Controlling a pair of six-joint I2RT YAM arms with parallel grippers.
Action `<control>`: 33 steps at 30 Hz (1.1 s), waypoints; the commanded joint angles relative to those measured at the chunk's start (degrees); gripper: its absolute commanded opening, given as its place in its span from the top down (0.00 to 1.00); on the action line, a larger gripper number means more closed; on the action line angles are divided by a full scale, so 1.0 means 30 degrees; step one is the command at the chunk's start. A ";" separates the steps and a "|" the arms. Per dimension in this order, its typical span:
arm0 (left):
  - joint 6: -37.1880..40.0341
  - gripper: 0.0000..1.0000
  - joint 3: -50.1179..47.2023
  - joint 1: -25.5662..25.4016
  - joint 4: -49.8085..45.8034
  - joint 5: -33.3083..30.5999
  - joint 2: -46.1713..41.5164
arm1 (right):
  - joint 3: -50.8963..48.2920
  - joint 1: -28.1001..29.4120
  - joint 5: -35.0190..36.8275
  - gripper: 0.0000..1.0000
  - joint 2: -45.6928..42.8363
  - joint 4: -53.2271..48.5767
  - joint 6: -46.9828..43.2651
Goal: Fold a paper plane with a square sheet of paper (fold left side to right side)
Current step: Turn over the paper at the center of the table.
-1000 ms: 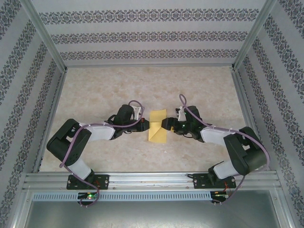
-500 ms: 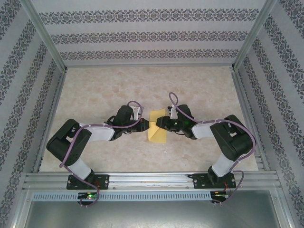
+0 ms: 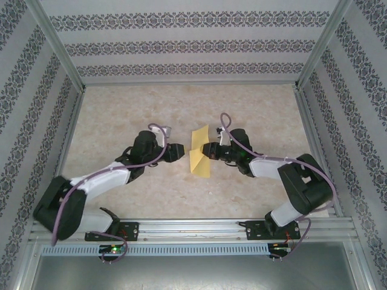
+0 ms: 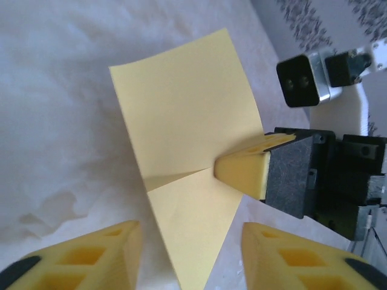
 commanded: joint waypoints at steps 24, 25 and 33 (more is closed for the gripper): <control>-0.6277 0.11 0.1855 0.0372 1.0193 0.8348 -0.1901 | 0.1569 0.0070 -0.2533 1.00 -0.7367 0.7451 0.1536; -0.6123 0.12 0.1954 0.0227 1.0026 0.8313 -0.1662 | 0.1639 0.0191 -0.2531 1.00 -0.7212 0.7563 0.1637; -0.6617 0.37 0.2104 0.0040 1.0688 0.8418 -0.0761 | 0.1621 0.0536 -0.2095 1.00 -0.6548 0.7846 0.1733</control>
